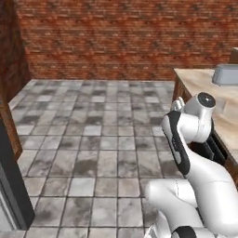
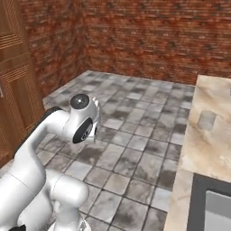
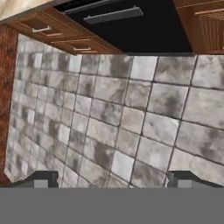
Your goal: Move the glass cup from next to the sink to the open cabinet. Then, move the bowl with the bell pepper to the fridge to clear the area for faucet cleaning.
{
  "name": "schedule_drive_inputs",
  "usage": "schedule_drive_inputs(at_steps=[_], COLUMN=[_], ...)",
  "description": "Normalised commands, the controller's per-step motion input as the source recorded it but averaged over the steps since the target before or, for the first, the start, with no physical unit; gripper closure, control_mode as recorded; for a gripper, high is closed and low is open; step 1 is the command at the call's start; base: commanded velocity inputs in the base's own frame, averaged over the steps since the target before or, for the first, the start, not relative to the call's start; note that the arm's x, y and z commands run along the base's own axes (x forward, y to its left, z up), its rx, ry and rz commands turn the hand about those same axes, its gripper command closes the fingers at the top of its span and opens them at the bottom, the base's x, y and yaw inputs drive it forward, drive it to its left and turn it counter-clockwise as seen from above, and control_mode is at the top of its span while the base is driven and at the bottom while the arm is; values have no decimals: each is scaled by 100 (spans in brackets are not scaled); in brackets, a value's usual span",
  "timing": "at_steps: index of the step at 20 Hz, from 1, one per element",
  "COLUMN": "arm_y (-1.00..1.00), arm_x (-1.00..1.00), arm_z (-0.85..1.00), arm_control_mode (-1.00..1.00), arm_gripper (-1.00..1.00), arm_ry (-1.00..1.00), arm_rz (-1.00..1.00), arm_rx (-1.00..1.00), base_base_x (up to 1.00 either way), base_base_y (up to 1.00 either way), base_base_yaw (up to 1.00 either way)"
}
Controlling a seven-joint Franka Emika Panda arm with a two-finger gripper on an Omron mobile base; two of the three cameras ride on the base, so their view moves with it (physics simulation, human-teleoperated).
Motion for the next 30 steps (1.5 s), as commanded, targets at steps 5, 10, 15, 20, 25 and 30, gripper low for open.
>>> schedule_drive_inputs(at_steps=[5, 10, 15, 20, 25, 30], arm_y=[0, 0, 0, 0, 0, 0], arm_x=[0, 0, 0, 0, 0, 0], arm_z=[0, 0, 0, 0, 0, 0], arm_control_mode=[100, 100, 100, 100, 100, 100], arm_gripper=[-100, -100, -100, -100, -100, -100], arm_ry=[0, 0, 0, 0, 0, 0], arm_rz=[0, 0, 0, 0, 0, 0], arm_rx=[0, 0, 0, 0, 0, 0], base_base_x=[100, 100, 79, 41, 26, 36], base_base_y=[-11, 0, 0, 10, 46, 58], base_base_yaw=[-33, -47, -69, -79, -77, -67])
